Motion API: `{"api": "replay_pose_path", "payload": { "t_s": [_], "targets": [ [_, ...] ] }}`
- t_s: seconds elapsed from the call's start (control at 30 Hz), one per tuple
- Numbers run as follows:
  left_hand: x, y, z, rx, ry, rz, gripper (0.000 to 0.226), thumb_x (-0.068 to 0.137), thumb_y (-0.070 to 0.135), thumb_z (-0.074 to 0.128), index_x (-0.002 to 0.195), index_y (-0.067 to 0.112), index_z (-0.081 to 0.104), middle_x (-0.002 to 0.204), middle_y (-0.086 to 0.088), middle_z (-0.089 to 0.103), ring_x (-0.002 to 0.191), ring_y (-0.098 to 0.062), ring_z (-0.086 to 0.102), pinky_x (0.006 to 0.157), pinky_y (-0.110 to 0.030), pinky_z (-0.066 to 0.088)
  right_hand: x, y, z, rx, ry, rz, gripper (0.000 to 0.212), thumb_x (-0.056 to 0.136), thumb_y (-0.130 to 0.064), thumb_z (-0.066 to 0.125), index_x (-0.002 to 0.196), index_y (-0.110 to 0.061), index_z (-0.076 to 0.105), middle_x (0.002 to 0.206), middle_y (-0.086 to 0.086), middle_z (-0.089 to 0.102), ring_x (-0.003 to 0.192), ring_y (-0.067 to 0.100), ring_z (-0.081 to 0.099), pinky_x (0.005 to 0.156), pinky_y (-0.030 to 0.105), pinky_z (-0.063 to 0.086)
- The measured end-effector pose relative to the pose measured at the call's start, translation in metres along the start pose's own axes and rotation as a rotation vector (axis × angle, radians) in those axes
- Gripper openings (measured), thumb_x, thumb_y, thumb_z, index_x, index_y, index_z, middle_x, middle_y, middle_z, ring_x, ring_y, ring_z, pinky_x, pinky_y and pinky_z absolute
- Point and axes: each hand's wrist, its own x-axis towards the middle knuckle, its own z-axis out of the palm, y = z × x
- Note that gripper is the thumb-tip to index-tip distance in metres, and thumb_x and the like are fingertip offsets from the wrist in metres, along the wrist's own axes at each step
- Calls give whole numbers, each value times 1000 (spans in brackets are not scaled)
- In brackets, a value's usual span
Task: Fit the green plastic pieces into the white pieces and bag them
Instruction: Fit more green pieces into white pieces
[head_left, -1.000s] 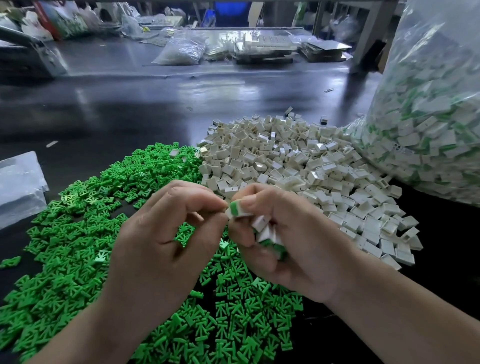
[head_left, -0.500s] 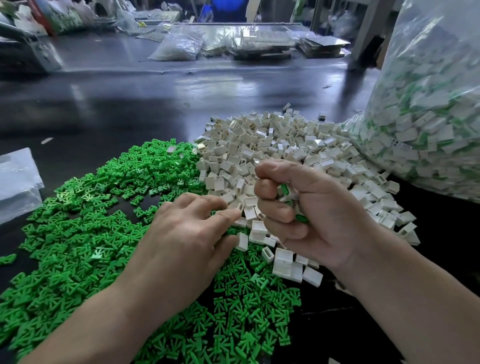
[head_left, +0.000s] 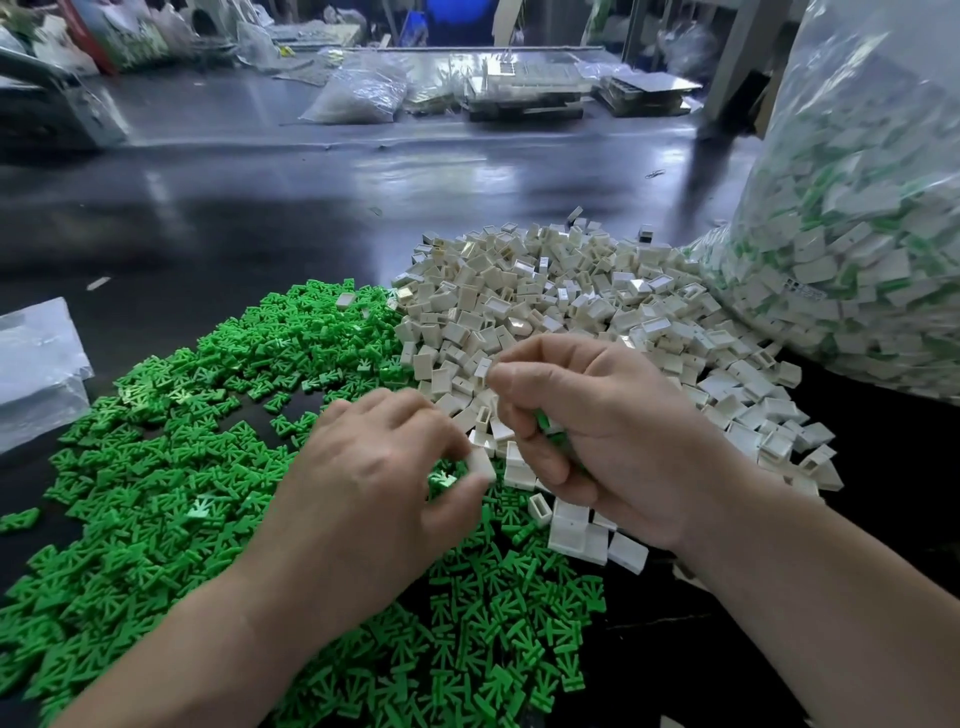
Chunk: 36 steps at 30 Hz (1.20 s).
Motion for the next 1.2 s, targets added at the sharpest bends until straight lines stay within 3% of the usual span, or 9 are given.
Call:
{"api": "replay_pose_path", "payload": {
  "t_s": [0.13,0.27,0.4,0.5,0.63,0.9,1.03,1.1,1.2],
  "targets": [
    [-1,-8,-8,-267,193,-143,24,85,52,50,85,33,65,88,22,60,87,2,57,74,-11,39,-4,2,6,-240,-19,-15,10,94,-27,69,86,-21,70,62,-1,55,39,8,42,34,16,31],
    [-3,-4,-7,-278,245,-79,22,85,43,54,91,27,68,95,20,60,93,-1,58,81,-7,37,-7,3,12,-137,-95,129,16,95,-34,67,86,-21,71,66,2,55,38,10,40,34,14,28],
    [-3,-5,-9,-307,245,-98,30,87,49,53,109,32,63,98,25,60,97,9,55,80,-1,37,-5,-2,8,5,-100,222,16,97,-16,60,82,-15,63,64,1,55,38,8,40,33,12,27],
    [-5,-12,-10,-215,116,-159,37,85,63,46,110,39,60,93,25,58,91,7,56,70,-11,44,-3,-5,2,110,-152,182,18,96,-11,52,78,-10,53,60,-2,54,37,5,41,32,14,29],
    [-8,-15,-4,45,-150,-149,60,78,79,31,113,42,62,102,21,55,96,-3,50,77,-27,40,1,-5,-4,285,-183,136,2,85,-11,51,83,-12,50,62,-1,54,37,5,42,31,14,30],
    [-4,-13,2,96,-53,2,14,80,44,70,88,33,73,84,15,61,80,-13,57,70,-31,37,3,-2,-7,517,-276,112,33,80,-10,63,109,-11,49,73,5,59,42,7,51,32,16,37],
    [-7,-15,1,-137,45,-110,15,92,48,58,92,36,67,82,24,62,78,3,56,68,-17,42,2,-2,-4,405,-174,114,14,89,-23,66,98,-14,59,72,5,61,41,8,50,32,16,36],
    [-8,-14,-2,-368,101,-238,12,86,49,65,87,37,69,68,19,64,59,1,57,51,-8,39,1,-1,-1,278,-91,118,11,86,-16,68,94,-14,61,70,7,62,40,10,49,32,16,34],
    [-5,-13,-7,-775,84,-373,25,68,49,84,82,32,73,68,6,71,56,-11,63,49,-26,50,0,1,4,93,-18,156,12,89,-9,71,98,-13,65,69,6,64,42,10,48,33,17,33]
  ]
}}
